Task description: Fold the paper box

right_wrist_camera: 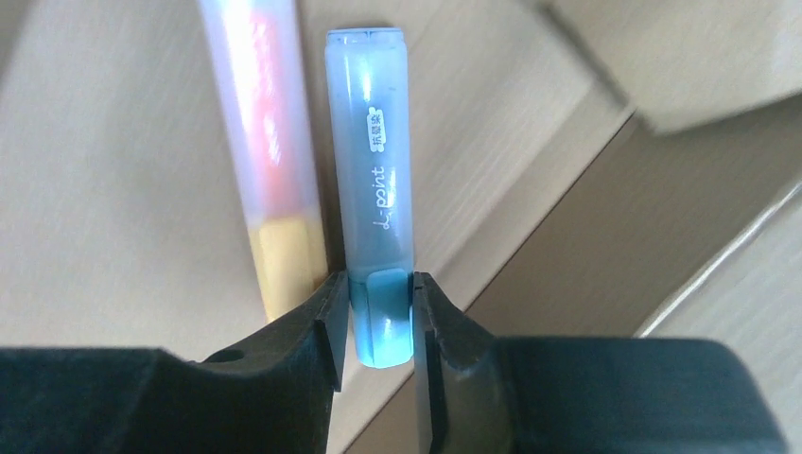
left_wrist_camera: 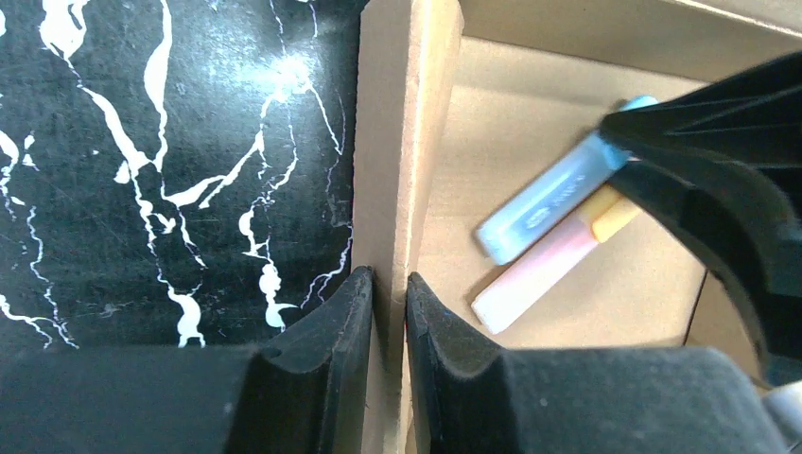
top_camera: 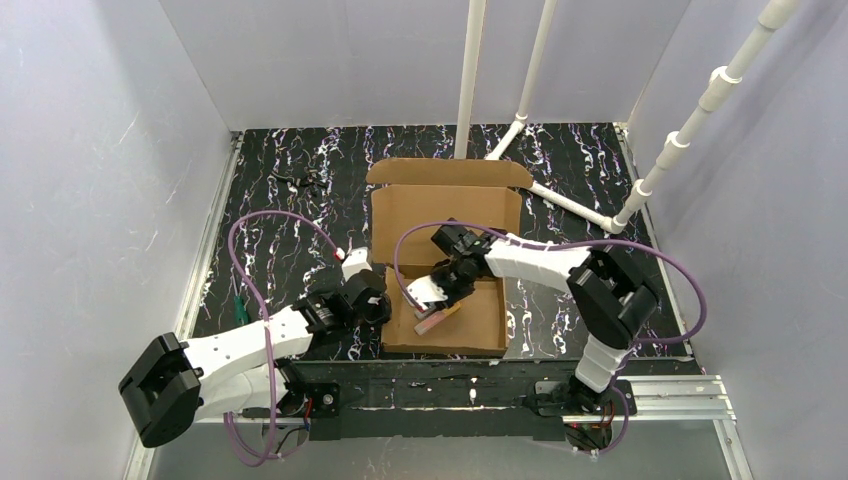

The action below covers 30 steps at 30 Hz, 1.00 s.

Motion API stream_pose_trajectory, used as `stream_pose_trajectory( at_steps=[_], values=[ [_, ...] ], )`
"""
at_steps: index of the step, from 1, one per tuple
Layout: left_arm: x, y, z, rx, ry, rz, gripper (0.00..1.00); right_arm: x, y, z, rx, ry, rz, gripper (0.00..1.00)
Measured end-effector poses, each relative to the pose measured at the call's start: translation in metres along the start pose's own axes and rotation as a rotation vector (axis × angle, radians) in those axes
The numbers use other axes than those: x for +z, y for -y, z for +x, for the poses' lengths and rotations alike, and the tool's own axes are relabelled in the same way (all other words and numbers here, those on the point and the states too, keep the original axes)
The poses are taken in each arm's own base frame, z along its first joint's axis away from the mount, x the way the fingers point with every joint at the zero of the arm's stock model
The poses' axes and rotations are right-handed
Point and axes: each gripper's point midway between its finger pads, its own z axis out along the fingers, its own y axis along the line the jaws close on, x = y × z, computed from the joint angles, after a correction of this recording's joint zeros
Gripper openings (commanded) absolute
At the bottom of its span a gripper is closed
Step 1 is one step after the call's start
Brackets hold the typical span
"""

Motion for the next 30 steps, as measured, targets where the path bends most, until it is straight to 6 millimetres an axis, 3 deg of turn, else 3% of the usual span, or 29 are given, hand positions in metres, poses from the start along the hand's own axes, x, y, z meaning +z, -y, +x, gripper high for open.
stream_pose_trajectory(
  at_steps=[2, 4, 8, 11, 19, 21, 26, 30],
  values=[
    [-0.001, -0.003, -0.001, 0.013, 0.000, -0.015, 0.17, -0.008, -0.009, 0.009, 0.019, -0.028, -0.005, 0.28],
    [-0.001, -0.003, -0.002, 0.033, -0.002, -0.029, 0.21, -0.015, -0.014, 0.017, 0.041, -0.054, 0.000, 0.42],
    [-0.002, 0.000, -0.008, 0.075, -0.010, -0.046, 0.41, -0.024, -0.018, 0.028, 0.120, -0.088, 0.029, 0.60],
    [-0.001, 0.005, -0.013, 0.102, -0.014, -0.057, 0.42, -0.036, -0.018, 0.025, 0.179, -0.073, 0.066, 0.65],
    [0.012, -0.004, -0.004, 0.183, -0.072, -0.137, 0.36, -0.089, -0.013, -0.031, 0.211, 0.133, 0.181, 0.66],
    [0.016, -0.009, -0.001, 0.196, -0.086, -0.159, 0.30, -0.098, -0.015, -0.039, 0.222, 0.176, 0.188, 0.66],
    [0.021, -0.016, 0.006, 0.206, -0.108, -0.193, 0.00, -0.118, -0.024, -0.035, 0.264, 0.224, 0.228, 0.66],
    [0.021, -0.020, 0.004, 0.211, -0.101, -0.221, 0.00, -0.128, -0.037, -0.027, 0.317, 0.240, 0.245, 0.66]
  ],
)
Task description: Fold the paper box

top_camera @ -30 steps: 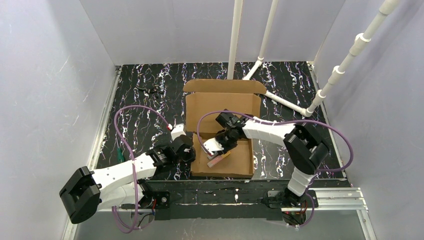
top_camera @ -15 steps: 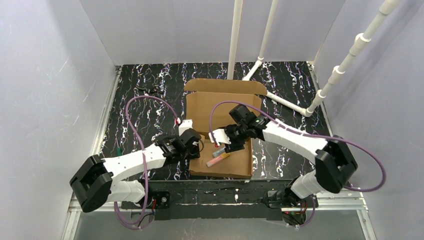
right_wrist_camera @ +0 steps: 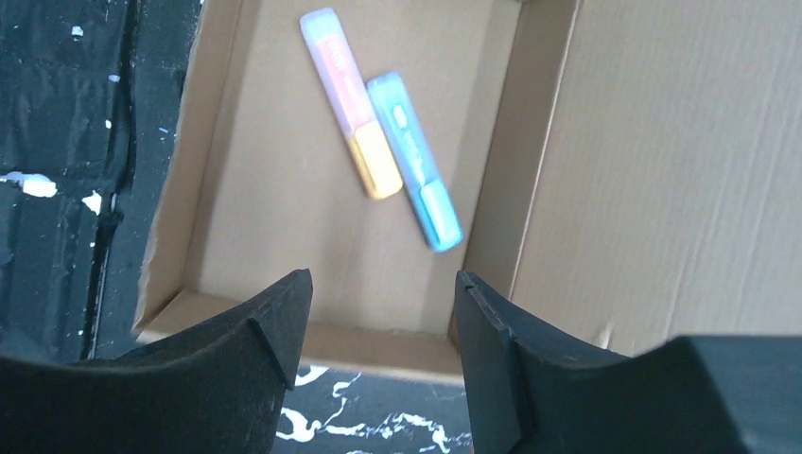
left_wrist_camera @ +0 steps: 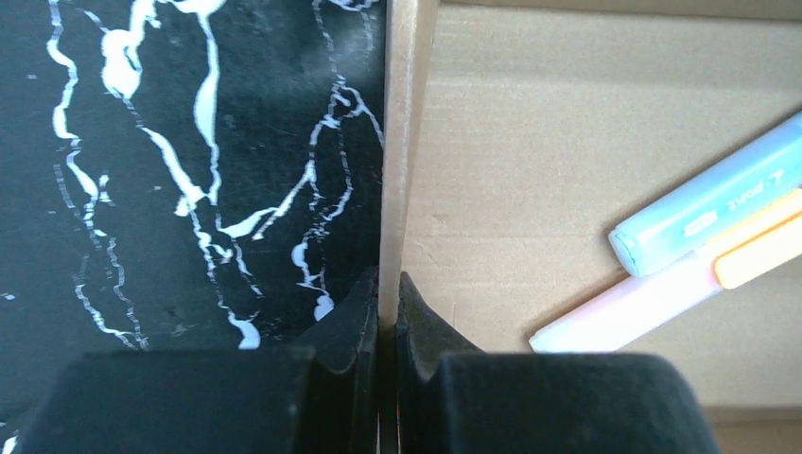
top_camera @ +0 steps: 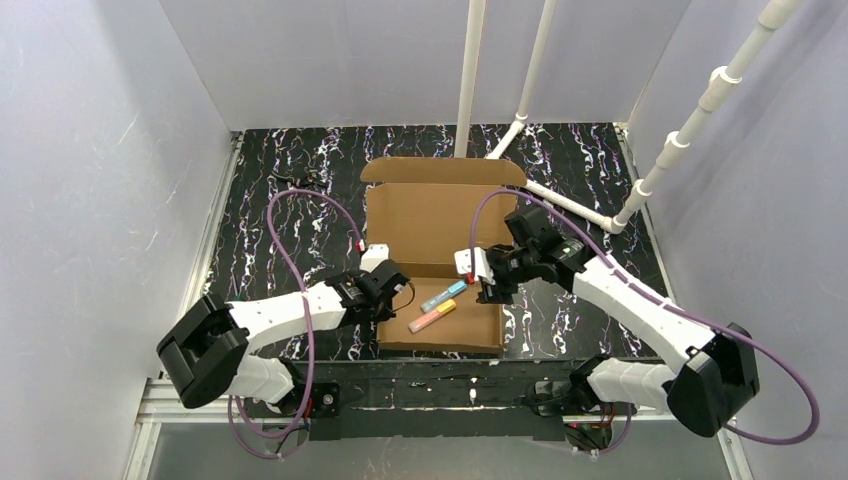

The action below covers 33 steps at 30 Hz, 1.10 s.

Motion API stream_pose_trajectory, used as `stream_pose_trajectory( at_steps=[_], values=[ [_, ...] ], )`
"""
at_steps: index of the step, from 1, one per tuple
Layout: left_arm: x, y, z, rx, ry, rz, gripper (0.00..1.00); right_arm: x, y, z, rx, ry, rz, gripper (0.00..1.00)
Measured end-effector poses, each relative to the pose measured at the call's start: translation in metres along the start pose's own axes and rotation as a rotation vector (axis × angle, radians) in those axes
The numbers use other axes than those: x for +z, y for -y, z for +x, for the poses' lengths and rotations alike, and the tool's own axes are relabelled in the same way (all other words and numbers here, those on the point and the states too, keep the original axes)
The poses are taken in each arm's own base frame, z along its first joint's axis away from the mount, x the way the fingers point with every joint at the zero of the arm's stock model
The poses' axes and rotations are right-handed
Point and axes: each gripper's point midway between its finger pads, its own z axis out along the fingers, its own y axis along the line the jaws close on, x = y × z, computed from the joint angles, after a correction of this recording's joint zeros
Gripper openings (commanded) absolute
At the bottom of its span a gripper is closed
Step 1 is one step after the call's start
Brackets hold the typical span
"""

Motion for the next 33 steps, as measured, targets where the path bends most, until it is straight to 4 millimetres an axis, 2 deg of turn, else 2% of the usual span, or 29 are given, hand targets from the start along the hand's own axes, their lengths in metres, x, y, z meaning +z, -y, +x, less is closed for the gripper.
stream_pose_trajectory(
  at_steps=[5, 8, 9, 10, 12, 14, 18, 21, 23, 26, 28, 29, 31, 33],
  values=[
    [0.001, -0.013, -0.007, -0.004, 0.004, -0.112, 0.00, -0.019, -0.003, 0.009, 0.061, 0.017, 0.051, 0.67],
    [0.002, -0.015, -0.012, 0.004, 0.006, -0.158, 0.00, -0.027, -0.006, 0.021, 0.125, 0.022, 0.082, 0.72],
    [0.003, -0.013, -0.014, 0.006, 0.006, -0.164, 0.10, -0.029, -0.007, 0.026, 0.153, 0.023, 0.093, 0.74],
    [0.003, -0.012, -0.015, 0.007, 0.006, -0.164, 0.26, -0.031, -0.007, 0.030, 0.177, 0.023, 0.102, 0.76],
    [0.001, -0.010, -0.017, 0.011, 0.005, -0.162, 0.46, -0.035, -0.006, 0.039, 0.238, 0.033, 0.128, 0.78],
    [-0.002, -0.008, -0.018, 0.009, 0.004, -0.144, 0.54, -0.039, -0.006, 0.045, 0.291, 0.049, 0.154, 0.79],
    [-0.019, -0.001, -0.029, -0.032, 0.034, -0.068, 0.59, -0.041, -0.007, 0.050, 0.350, 0.091, 0.179, 0.79],
    [-0.032, 0.001, -0.042, -0.088, 0.071, -0.006, 0.60, -0.041, -0.009, 0.052, 0.387, 0.114, 0.180, 0.80],
    [-0.032, -0.004, -0.047, -0.122, 0.081, 0.001, 0.59, -0.042, -0.008, 0.051, 0.395, 0.131, 0.184, 0.80],
    [-0.022, -0.012, -0.050, -0.143, 0.067, -0.024, 0.59, -0.043, -0.006, 0.050, 0.404, 0.147, 0.188, 0.80],
    [-0.010, -0.013, -0.045, -0.126, 0.035, -0.053, 0.56, -0.044, -0.006, 0.050, 0.407, 0.154, 0.191, 0.80],
    [-0.004, -0.014, -0.040, -0.109, 0.010, -0.073, 0.50, -0.044, -0.005, 0.051, 0.410, 0.158, 0.192, 0.80],
    [0.010, -0.015, -0.033, -0.081, -0.036, -0.120, 0.31, -0.044, -0.006, 0.051, 0.416, 0.162, 0.192, 0.80],
    [0.022, -0.016, -0.028, -0.056, -0.071, -0.166, 0.16, -0.044, -0.006, 0.051, 0.418, 0.168, 0.192, 0.80]
  ],
)
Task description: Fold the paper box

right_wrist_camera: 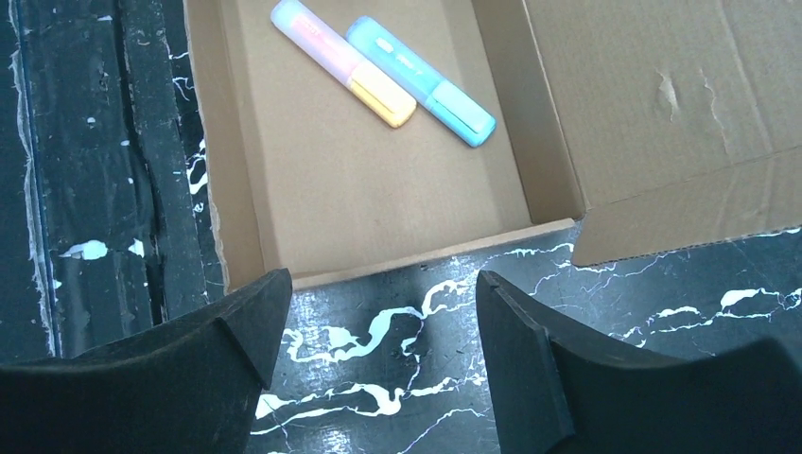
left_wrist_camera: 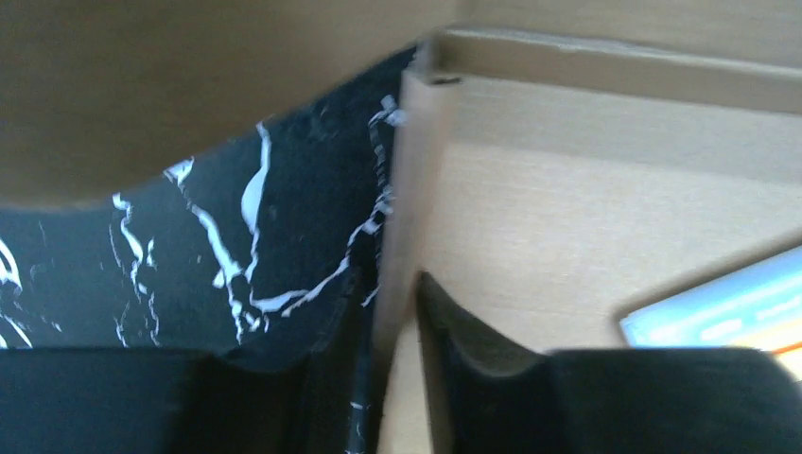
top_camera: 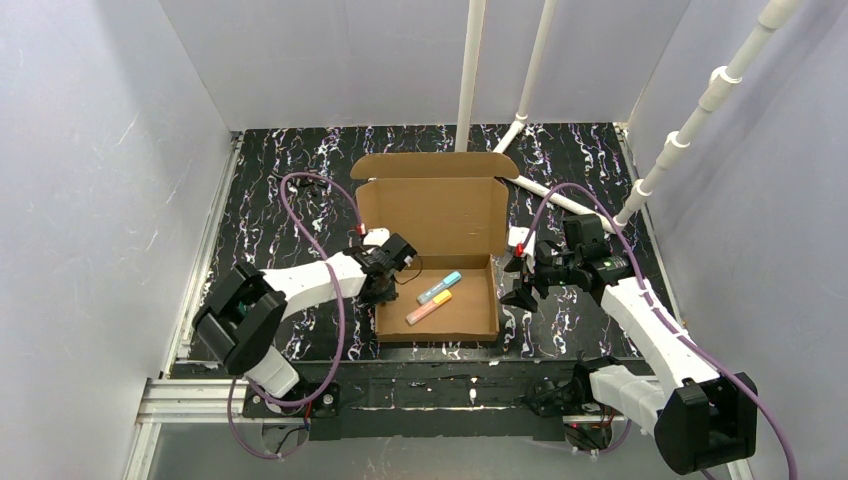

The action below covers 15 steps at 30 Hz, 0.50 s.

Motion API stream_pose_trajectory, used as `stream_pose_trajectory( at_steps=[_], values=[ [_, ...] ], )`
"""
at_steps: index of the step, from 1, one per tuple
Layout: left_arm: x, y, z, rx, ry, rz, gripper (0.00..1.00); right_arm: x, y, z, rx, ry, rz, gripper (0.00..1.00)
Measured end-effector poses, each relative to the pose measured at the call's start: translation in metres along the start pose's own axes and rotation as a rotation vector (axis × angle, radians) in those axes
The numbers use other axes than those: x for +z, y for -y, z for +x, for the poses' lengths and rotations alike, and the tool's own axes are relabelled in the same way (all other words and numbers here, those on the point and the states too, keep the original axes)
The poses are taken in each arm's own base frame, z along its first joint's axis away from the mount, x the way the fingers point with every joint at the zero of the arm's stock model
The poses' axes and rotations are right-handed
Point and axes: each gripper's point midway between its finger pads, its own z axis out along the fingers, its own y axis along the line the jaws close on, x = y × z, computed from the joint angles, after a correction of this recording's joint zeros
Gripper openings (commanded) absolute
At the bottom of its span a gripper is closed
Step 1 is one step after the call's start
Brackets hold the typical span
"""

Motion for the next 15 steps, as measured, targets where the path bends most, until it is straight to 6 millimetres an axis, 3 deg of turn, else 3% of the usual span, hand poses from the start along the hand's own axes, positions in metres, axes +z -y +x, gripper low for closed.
stream_pose_trajectory(
  at_steps=[2, 10, 11, 14, 15],
  values=[
    [0.004, 0.005, -0.004, 0.004, -0.002, -0.020, 0.00, 0.000, 0.000, -0.001, 0.000, 0.005, -0.001, 0.80],
    [0.006, 0.006, -0.011, -0.002, 0.016, -0.034, 0.00, 0.000, 0.000, -0.002, 0.001, 0.013, -0.006, 0.81],
    [0.006, 0.006, -0.011, -0.002, 0.016, -0.033, 0.09, 0.000, 0.000, -0.002, 0.001, 0.014, -0.007, 0.81],
    [0.006, 0.006, -0.011, 0.003, 0.015, -0.033, 0.57, 0.000, -0.001, -0.002, 0.002, 0.015, -0.008, 0.81],
    [0.005, 0.006, -0.011, 0.004, 0.014, -0.033, 0.66, 0.000, -0.001, -0.001, 0.002, 0.014, -0.009, 0.81]
  ],
)
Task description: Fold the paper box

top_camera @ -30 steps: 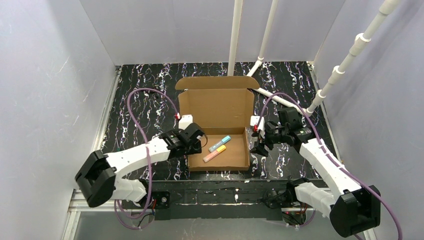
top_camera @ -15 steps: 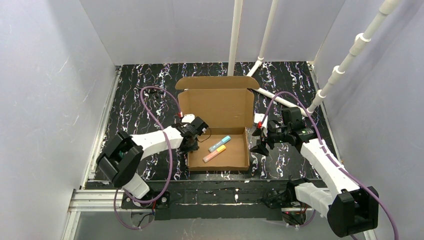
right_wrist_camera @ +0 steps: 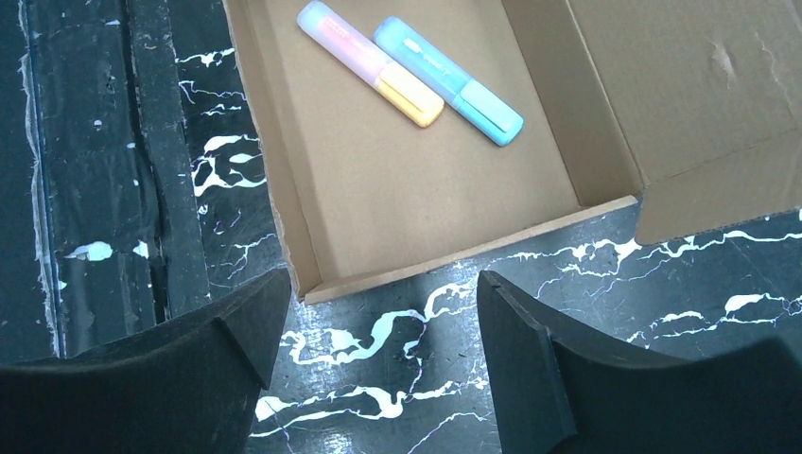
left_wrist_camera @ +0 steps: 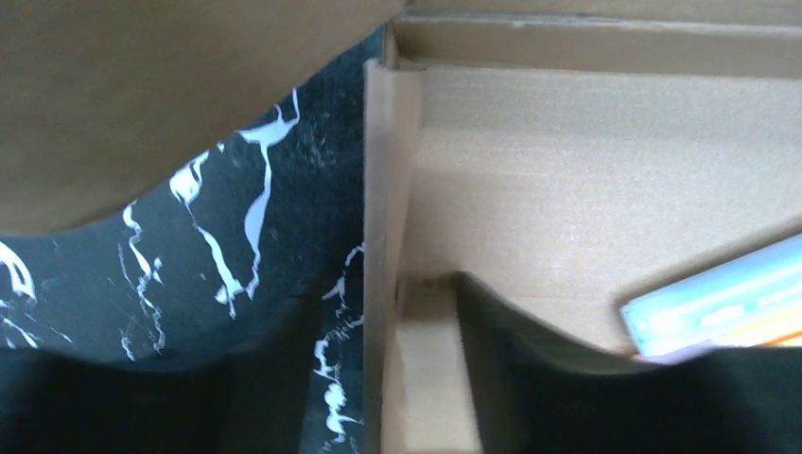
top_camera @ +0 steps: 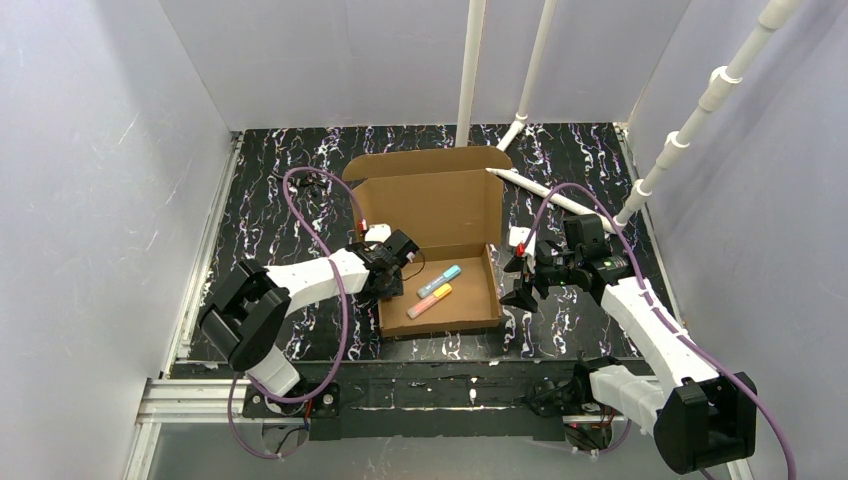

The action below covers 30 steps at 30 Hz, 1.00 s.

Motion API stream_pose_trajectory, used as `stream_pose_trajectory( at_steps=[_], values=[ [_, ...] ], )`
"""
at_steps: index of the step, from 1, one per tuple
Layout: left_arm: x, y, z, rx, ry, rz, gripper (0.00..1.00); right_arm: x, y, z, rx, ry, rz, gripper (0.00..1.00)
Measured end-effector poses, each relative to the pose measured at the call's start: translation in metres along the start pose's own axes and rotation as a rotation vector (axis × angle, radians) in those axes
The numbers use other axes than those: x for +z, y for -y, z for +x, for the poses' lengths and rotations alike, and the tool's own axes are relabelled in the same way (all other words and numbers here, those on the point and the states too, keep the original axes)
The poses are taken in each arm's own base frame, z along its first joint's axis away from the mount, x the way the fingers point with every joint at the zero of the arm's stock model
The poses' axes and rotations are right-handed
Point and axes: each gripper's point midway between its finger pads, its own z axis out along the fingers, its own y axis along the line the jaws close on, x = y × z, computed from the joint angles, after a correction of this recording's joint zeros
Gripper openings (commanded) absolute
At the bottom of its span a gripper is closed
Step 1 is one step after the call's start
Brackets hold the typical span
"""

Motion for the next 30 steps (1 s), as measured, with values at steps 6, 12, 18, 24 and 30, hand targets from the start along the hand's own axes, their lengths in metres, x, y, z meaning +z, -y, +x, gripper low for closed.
stream_pose_trajectory(
  at_steps=[6, 12, 18, 24, 30],
  values=[
    [-0.026, 0.003, -0.001, -0.041, -0.002, 0.099, 0.77, 0.000, 0.000, 0.001, 0.000, -0.001, 0.000, 0.81],
    [-0.057, 0.005, 0.013, -0.114, -0.030, 0.245, 0.67, 0.001, 0.000, 0.006, 0.015, -0.009, -0.003, 0.82],
    [-0.044, 0.002, 0.045, -0.112, -0.132, 0.201, 0.07, 0.001, 0.001, 0.008, 0.027, -0.010, -0.003, 0.82],
    [-0.036, -0.002, 0.048, -0.100, -0.141, 0.157, 0.00, -0.001, 0.002, 0.010, 0.038, -0.011, 0.003, 0.82],
    [-0.038, -0.007, 0.043, -0.074, -0.111, 0.151, 0.60, -0.002, 0.001, 0.013, 0.051, -0.014, -0.001, 0.83]
  ],
)
